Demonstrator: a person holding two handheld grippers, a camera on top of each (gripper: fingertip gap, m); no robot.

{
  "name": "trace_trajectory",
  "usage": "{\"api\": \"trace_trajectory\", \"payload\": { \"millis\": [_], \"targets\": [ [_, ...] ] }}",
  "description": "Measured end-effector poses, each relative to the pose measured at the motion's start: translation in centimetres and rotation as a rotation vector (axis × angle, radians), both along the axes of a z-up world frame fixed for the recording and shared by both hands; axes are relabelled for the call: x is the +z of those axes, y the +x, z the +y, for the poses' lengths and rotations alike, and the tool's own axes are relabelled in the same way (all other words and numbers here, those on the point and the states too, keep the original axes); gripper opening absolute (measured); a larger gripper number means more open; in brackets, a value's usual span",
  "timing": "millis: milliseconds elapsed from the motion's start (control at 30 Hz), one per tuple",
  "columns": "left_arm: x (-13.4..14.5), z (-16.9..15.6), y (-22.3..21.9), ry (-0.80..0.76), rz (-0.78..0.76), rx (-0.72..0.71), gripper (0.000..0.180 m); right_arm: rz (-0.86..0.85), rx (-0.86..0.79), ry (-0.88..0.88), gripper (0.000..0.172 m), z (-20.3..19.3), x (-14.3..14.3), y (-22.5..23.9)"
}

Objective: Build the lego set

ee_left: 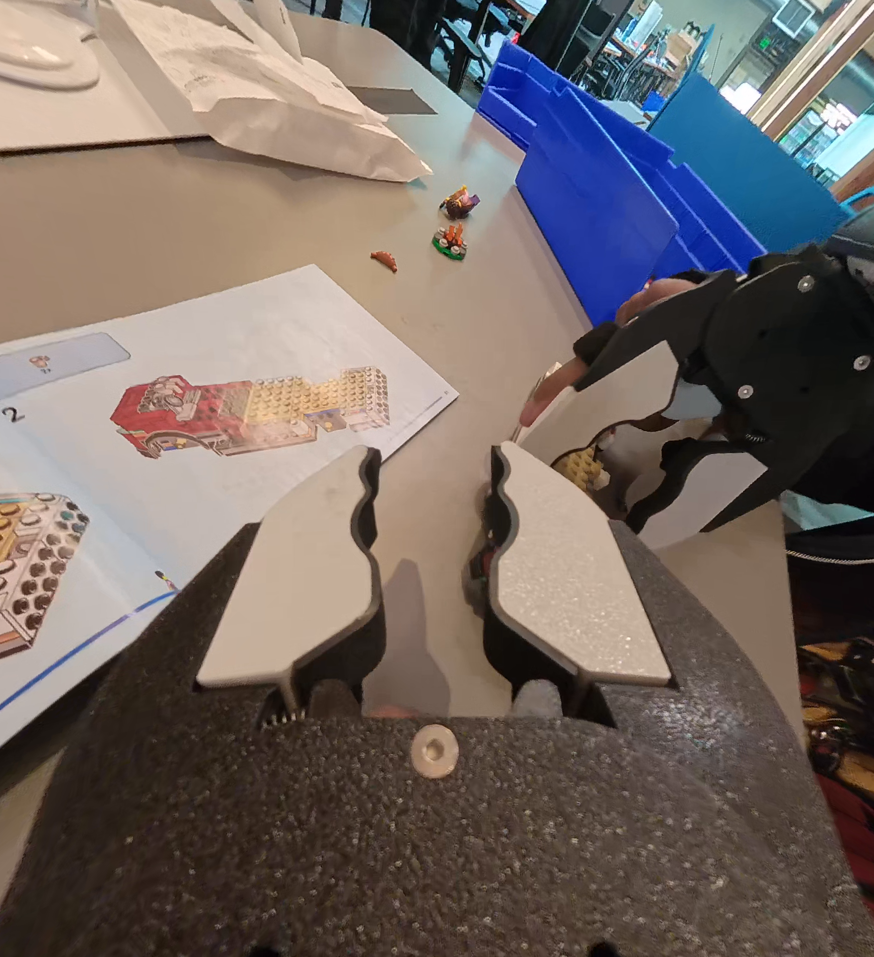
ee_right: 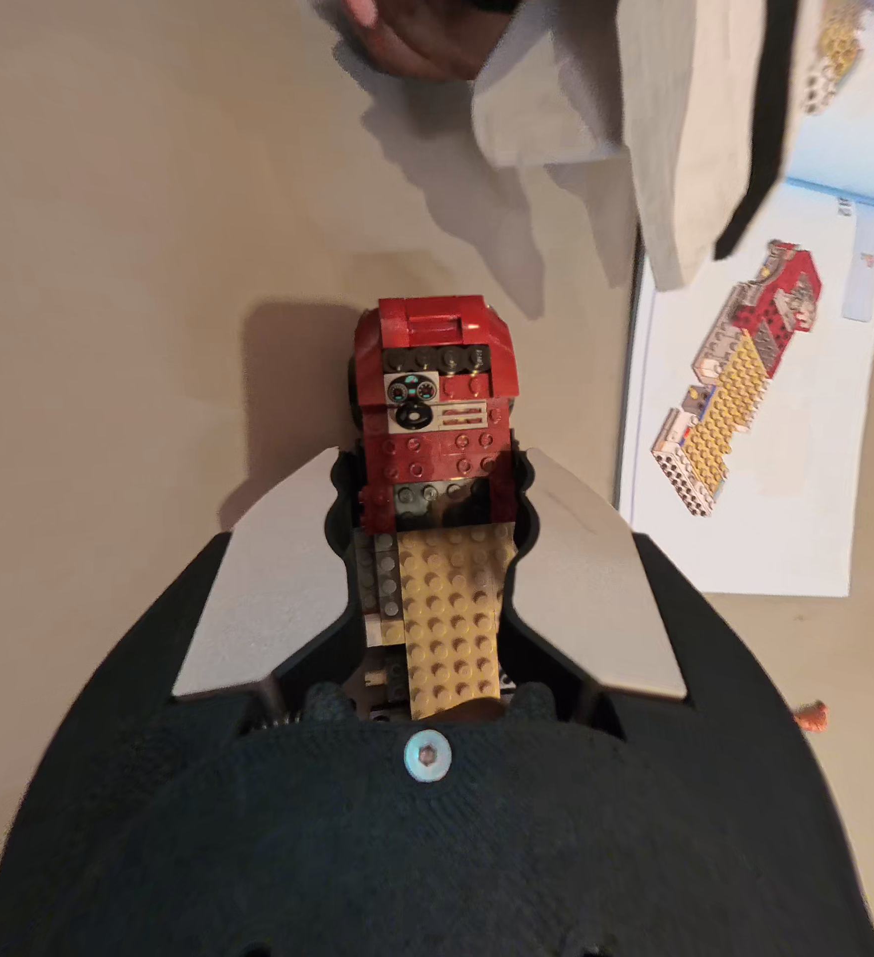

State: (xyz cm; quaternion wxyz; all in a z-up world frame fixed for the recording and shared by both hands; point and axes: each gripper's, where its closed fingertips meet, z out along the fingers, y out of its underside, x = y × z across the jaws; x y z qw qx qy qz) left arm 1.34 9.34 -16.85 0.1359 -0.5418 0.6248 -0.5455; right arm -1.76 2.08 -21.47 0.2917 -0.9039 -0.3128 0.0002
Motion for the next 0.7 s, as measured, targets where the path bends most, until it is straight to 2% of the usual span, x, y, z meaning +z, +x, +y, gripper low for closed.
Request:
{"api": "trace_trajectory", "payload": {
  "millis": [233,400,700],
  "targets": [
    [-0.2,-1.9,-0.1,-0.296,0.13,-0.041,0.042,-0.104,-0.102,0.155,0.057,-0.5,1.5,2.4],
    [-0.9,-4.2,-0.4,-0.353,0.195,-0.11,0.05,-0.15,-0.119,0.206,0.057,-0.8,1.6,2.8],
    [0.0,-6.3,-0.6,-0.455,0.191,-0.184,0.053,-0.176,-0.135,0.31,0.057,-0.4,3.1,3.1]
  ]
}}
